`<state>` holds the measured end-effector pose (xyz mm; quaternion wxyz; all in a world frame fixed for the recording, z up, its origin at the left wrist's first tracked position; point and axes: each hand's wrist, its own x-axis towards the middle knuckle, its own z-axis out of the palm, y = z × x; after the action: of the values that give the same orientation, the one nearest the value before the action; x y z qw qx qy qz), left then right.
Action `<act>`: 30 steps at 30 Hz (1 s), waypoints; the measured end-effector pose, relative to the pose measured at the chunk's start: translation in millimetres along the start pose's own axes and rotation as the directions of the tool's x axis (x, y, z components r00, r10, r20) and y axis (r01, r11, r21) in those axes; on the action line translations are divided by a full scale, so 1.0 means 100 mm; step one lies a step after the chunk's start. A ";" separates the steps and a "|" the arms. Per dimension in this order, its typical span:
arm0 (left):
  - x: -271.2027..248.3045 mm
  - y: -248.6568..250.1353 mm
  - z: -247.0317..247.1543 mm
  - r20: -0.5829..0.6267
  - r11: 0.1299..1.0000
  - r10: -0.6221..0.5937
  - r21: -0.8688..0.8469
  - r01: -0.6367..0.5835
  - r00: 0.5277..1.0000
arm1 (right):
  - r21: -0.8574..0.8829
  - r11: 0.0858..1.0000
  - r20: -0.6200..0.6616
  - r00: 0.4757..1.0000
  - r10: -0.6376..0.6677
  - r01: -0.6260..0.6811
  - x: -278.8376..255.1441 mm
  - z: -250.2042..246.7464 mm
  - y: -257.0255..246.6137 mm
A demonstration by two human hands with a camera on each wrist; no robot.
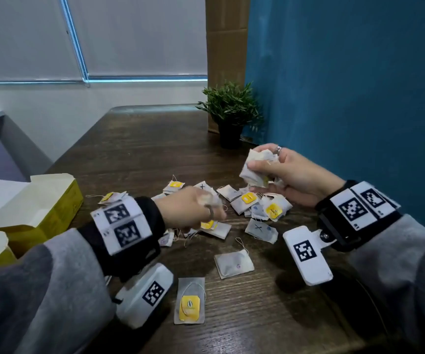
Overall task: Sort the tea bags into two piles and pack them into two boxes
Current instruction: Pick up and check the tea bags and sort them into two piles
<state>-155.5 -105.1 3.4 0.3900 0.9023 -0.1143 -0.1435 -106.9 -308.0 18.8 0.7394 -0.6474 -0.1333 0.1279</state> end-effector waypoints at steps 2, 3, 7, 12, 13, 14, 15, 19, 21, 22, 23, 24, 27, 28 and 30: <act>0.00 0.00 0.10 0.104 0.959 0.002 0.283 -0.032 0.995 | -0.064 0.997 -0.018 0.999 0.050 -0.051 0.00 -0.11 -0.01; 0.01 -0.01 0.15 0.150 0.926 -0.044 0.376 -0.016 0.988 | -0.123 0.989 0.018 0.996 0.085 -0.082 -0.01 -0.15 -0.01; 0.07 -0.02 0.39 0.255 0.757 -0.182 0.653 -0.031 0.950 | -0.282 0.946 0.195 0.956 0.218 -0.159 -0.05 -0.23 0.03; 0.11 0.00 0.41 0.160 0.828 -0.045 0.558 -0.053 0.986 | -0.633 0.760 0.310 0.853 0.421 -0.145 -0.13 -0.13 0.16; 0.11 -0.01 0.37 0.138 0.872 -0.017 0.488 -0.053 0.990 | -0.656 0.741 0.320 0.837 0.444 -0.142 -0.14 -0.10 0.18; 0.11 -0.01 0.33 0.114 0.913 0.002 0.405 -0.049 0.993 | -0.663 0.737 0.343 0.823 0.454 -0.130 -0.15 -0.06 0.19; 0.11 -0.02 0.29 0.089 0.951 0.012 0.307 -0.039 0.996 | -0.665 0.738 0.360 0.816 0.453 -0.115 -0.15 -0.03 0.19; 0.12 0.00 0.13 0.046 1.000 0.027 -0.011 -0.026 0.999 | -0.642 0.765 0.391 0.836 0.386 -0.052 -0.08 0.03 0.13; 0.12 0.02 0.04 0.062 0.992 0.018 -0.124 -0.010 0.998 | -0.601 0.799 0.394 0.854 0.338 -0.039 -0.01 0.06 0.08; 0.13 0.03 -0.01 0.072 0.977 0.015 -0.212 0.000 0.997 | -0.562 0.826 0.390 0.867 0.309 -0.042 0.03 0.07 0.06; 0.14 0.03 -0.06 0.081 0.949 0.009 -0.316 0.017 0.997 | -0.513 0.857 0.381 0.883 0.276 -0.047 0.07 0.07 0.03; 0.14 0.02 -0.14 0.093 0.904 -0.005 -0.426 0.044 0.996 | -0.454 0.889 0.361 0.901 0.240 -0.055 0.12 0.07 0.00; 0.17 -0.02 -0.43 0.141 0.677 -0.044 -0.723 0.133 0.989 | -0.299 0.952 0.240 0.961 0.135 -0.060 0.34 0.02 -0.12; 0.18 -0.05 -0.54 0.145 0.590 -0.037 -0.796 0.139 0.989 | -0.269 0.962 0.193 0.976 0.098 -0.044 0.43 0.00 -0.15; 0.22 -0.14 -0.72 0.129 0.445 -0.024 -0.886 0.127 0.991 | -0.223 0.975 0.097 0.994 0.040 -0.017 0.62 -0.04 -0.18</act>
<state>-108.1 -54.2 36.8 0.7926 0.5592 -0.0007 -0.2431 -47.1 -292.0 37.7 0.6530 -0.7204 -0.1747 0.1554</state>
